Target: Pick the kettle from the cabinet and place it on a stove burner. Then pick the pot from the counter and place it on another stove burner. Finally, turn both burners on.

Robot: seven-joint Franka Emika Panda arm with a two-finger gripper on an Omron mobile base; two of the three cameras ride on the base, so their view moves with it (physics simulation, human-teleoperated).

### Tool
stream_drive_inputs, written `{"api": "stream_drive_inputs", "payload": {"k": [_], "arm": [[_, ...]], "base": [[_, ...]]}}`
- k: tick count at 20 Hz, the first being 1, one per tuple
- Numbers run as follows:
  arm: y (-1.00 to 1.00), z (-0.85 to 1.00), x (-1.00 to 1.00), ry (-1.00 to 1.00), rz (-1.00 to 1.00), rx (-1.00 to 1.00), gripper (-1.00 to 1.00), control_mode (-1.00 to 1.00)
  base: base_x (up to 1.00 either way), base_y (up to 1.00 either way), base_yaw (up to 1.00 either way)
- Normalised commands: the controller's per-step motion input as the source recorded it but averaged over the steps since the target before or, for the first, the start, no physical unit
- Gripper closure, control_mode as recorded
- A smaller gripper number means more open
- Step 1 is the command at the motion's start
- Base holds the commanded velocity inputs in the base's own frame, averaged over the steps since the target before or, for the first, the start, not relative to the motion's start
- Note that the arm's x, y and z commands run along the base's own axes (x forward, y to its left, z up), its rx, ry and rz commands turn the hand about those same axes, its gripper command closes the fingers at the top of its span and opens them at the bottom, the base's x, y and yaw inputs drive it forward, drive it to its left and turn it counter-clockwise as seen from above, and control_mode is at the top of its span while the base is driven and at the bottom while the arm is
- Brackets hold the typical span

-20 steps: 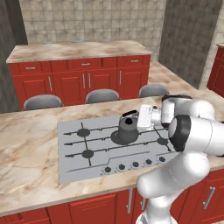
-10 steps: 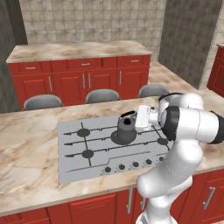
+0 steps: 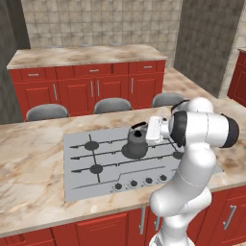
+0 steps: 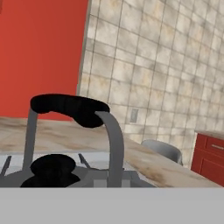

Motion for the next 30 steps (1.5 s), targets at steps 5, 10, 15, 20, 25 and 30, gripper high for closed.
{"api": "stream_drive_inputs", "payload": {"k": [5, 10, 15, 20, 25, 30], "arm": [[0.15, -0.15, 0.29, 0.00, 0.00, 0.00, 1.00, -1.00], [0.09, -0.20, 0.23, 0.00, 0.00, 0.00, 1.00, -1.00], [0.01, -0.28, 0.13, 0.00, 0.00, 0.00, 1.00, -1.00], [0.02, -0.37, 0.05, 0.00, 0.00, -0.02, 1.00, -1.00], [0.01, -0.30, 0.00, 0.00, 0.00, -0.01, 1.00, -1.00], [0.02, -0.22, -0.07, -0.02, 0.00, 0.00, -1.00, -1.00]], "base": [[0.00, 0.00, 0.00], [0.00, 0.00, 0.00], [0.00, 0.00, 0.00], [0.00, 0.00, 0.00], [0.00, 0.00, 0.00], [0.00, 0.00, 0.00]]}}
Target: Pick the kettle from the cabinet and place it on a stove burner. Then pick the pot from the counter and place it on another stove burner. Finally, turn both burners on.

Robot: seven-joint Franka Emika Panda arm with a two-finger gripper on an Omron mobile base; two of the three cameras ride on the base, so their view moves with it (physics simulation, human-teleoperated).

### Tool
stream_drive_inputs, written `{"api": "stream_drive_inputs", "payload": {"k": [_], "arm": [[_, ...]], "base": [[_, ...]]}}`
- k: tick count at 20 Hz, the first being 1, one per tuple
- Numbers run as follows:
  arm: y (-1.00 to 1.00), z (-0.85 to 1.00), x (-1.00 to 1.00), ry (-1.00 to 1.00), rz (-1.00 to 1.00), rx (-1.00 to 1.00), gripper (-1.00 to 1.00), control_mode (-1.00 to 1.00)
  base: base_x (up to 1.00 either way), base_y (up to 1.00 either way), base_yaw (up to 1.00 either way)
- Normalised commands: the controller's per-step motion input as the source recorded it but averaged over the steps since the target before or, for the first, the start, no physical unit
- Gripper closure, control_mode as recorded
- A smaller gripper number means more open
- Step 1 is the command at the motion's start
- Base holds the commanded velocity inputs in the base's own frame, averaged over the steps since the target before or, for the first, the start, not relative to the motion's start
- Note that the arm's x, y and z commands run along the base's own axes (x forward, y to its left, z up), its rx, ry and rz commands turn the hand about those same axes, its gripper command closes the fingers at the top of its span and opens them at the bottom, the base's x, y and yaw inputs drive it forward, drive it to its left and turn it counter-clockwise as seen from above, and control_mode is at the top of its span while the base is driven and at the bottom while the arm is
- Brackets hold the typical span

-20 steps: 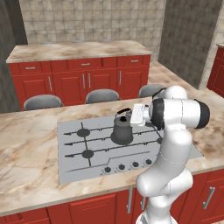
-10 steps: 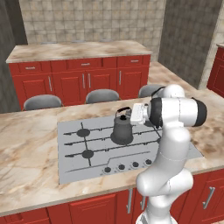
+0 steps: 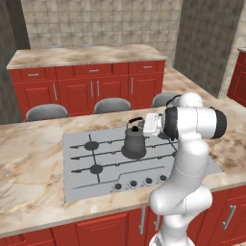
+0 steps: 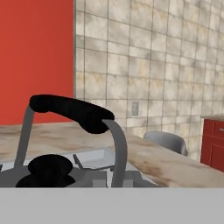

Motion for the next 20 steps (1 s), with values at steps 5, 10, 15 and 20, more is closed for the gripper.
{"api": "stream_drive_inputs", "payload": {"k": [5, 10, 15, 20], "arm": [[0.09, -0.13, -0.03, -0.05, 0.00, -0.01, -1.00, -1.00], [0.00, -0.10, -0.09, -0.04, 0.00, 0.00, -1.00, -1.00], [-0.01, -0.09, -0.19, -0.05, 0.00, 0.00, -1.00, -1.00], [-0.03, -0.06, -0.11, -0.02, 0.00, 0.00, -1.00, -1.00]], "base": [[0.00, 0.00, 0.00], [0.00, 0.00, 0.00], [0.00, 0.00, 0.00], [0.00, 0.00, 0.00]]}}
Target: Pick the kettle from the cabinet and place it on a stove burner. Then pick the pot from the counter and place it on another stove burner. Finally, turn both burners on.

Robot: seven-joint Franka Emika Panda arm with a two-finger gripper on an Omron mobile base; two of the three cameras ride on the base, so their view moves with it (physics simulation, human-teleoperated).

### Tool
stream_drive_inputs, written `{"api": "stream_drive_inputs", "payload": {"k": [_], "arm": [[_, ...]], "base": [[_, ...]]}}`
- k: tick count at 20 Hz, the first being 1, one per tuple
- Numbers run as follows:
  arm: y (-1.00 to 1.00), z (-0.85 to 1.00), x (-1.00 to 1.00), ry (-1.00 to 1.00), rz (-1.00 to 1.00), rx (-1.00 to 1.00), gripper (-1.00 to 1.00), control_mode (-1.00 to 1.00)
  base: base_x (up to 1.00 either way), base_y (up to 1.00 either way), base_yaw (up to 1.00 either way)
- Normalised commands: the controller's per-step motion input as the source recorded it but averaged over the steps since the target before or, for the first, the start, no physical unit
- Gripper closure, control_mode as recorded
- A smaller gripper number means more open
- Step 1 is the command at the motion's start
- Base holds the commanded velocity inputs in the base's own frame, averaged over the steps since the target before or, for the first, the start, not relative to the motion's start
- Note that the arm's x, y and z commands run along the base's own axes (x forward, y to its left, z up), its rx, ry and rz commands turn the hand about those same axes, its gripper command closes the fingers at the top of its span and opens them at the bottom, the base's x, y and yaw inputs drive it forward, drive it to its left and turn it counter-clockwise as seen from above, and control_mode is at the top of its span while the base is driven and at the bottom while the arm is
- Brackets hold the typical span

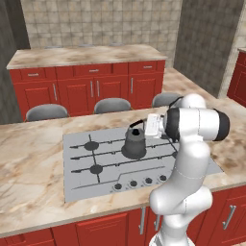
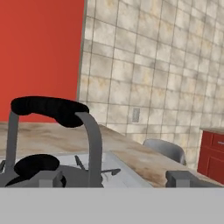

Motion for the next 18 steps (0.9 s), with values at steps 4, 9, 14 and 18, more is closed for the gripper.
{"api": "stream_drive_inputs", "payload": {"k": [4, 9, 14, 18], "arm": [[-0.14, -0.03, -0.01, -0.01, 0.00, 0.00, -1.00, -1.00], [-0.27, -0.01, 0.00, -0.02, 0.00, 0.00, -1.00, -1.00], [-0.18, 0.00, -0.02, 0.00, 0.00, 0.00, -1.00, -1.00], [-0.07, 0.00, -0.11, -0.02, 0.00, 0.00, -1.00, -1.00]], "base": [[0.00, 0.00, 0.00], [0.00, 0.00, 0.00], [0.00, 0.00, 0.00], [0.00, 0.00, 0.00]]}}
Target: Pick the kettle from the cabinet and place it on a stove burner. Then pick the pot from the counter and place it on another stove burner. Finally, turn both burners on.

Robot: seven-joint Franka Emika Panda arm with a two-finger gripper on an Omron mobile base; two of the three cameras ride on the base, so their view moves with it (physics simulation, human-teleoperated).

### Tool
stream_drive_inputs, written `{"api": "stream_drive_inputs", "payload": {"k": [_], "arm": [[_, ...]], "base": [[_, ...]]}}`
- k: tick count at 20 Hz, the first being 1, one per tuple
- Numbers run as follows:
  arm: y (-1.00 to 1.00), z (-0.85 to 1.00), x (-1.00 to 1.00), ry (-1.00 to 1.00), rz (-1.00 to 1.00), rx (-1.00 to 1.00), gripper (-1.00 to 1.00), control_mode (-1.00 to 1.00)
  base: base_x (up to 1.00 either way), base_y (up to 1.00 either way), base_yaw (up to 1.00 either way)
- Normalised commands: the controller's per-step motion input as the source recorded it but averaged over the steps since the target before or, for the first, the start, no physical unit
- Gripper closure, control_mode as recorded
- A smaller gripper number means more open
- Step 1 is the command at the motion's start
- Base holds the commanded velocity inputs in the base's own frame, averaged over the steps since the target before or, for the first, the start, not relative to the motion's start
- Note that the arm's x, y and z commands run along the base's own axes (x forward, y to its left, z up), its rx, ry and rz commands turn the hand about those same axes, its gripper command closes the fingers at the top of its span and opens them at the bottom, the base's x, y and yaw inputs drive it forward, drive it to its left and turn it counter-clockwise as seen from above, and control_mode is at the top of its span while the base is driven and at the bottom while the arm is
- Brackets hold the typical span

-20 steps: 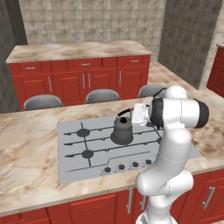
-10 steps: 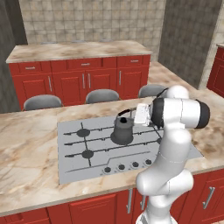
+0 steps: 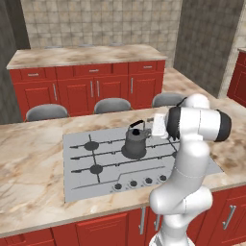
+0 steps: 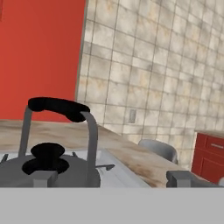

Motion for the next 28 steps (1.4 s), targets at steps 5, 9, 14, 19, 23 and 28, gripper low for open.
{"api": "stream_drive_inputs", "payload": {"k": [5, 9, 14, 19, 23, 28], "arm": [[0.00, 0.00, -0.34, -0.05, 0.00, 0.00, -1.00, -1.00], [-0.06, 0.01, -0.50, -0.05, 0.00, -0.01, -1.00, -1.00], [-0.01, 0.25, -0.52, -0.08, 0.00, -0.10, -1.00, -1.00], [0.00, 0.55, -0.46, -0.05, 0.00, -0.20, -1.00, -1.00], [0.02, 0.66, -0.40, -0.01, 0.00, -0.24, -1.00, -1.00], [0.06, 0.65, -0.41, -0.02, 0.00, -0.25, -1.00, -1.00]], "base": [[0.00, 0.00, 0.00], [0.00, 0.00, 0.00], [0.00, 0.00, 0.00], [0.00, 0.00, 0.00], [0.00, 0.00, 0.00], [0.00, 0.00, 0.00]]}}
